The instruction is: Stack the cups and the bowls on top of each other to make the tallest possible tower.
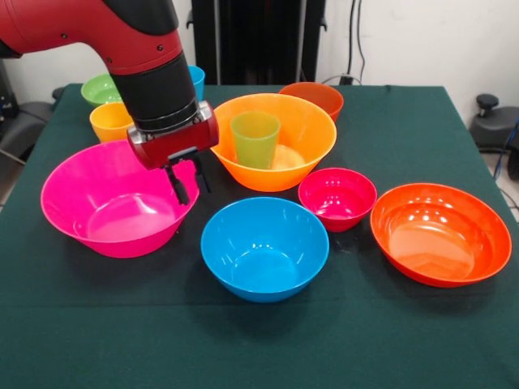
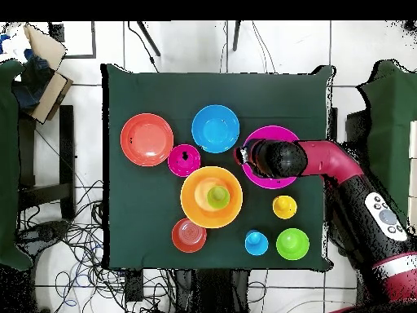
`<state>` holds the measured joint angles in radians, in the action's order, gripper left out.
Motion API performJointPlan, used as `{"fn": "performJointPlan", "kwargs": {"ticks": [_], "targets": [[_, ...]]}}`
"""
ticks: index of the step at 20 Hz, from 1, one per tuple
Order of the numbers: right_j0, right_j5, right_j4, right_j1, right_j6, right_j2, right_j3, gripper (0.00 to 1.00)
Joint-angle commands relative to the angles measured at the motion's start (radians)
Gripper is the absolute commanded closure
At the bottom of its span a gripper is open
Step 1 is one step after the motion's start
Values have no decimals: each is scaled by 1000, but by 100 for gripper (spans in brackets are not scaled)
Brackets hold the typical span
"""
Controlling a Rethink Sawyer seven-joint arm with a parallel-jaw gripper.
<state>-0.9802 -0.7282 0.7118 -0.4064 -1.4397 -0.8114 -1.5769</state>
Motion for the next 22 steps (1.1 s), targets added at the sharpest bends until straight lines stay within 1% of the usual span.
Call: {"fn": "performJointPlan", "kwargs": {"ticks": [1,3,4,8,10,15,19,22], "targets": [[53,-44,19,-5,61,68,74,0],[44,-32,19,3,100,42,79,0],[45,-43,13,20,105,43,90,0],[32,-10,27,61,121,44,78,0],[21,24,48,86,128,49,68,0],[0,99,100,119,132,61,43,0],[-2,156,141,148,119,75,38,0],[6,183,162,155,101,88,42,0]]}}
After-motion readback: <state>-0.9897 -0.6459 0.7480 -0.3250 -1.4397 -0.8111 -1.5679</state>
